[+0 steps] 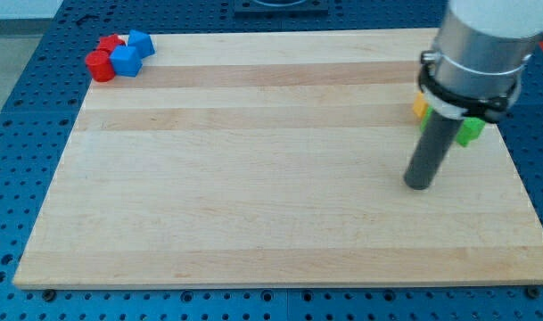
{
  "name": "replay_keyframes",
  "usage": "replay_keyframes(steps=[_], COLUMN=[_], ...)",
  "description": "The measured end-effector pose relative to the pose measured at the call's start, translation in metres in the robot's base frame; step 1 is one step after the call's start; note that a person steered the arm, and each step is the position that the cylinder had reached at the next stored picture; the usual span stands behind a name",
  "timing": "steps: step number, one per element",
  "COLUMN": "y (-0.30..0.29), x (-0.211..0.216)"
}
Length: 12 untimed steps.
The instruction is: Point your arm at the blue triangle
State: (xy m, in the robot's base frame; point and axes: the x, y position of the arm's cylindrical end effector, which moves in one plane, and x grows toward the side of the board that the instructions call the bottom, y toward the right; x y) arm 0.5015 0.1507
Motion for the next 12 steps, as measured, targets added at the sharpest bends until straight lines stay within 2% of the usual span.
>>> replay_keyframes(steps=[1,2,4,6,7,9,12], y=[-0.063,-0.094,-0.132,-0.235,-0.290,-0.339,-0.331], x=[-0.010,-0.034,-0.150,-0.256,-0.294,-0.310,-0.278])
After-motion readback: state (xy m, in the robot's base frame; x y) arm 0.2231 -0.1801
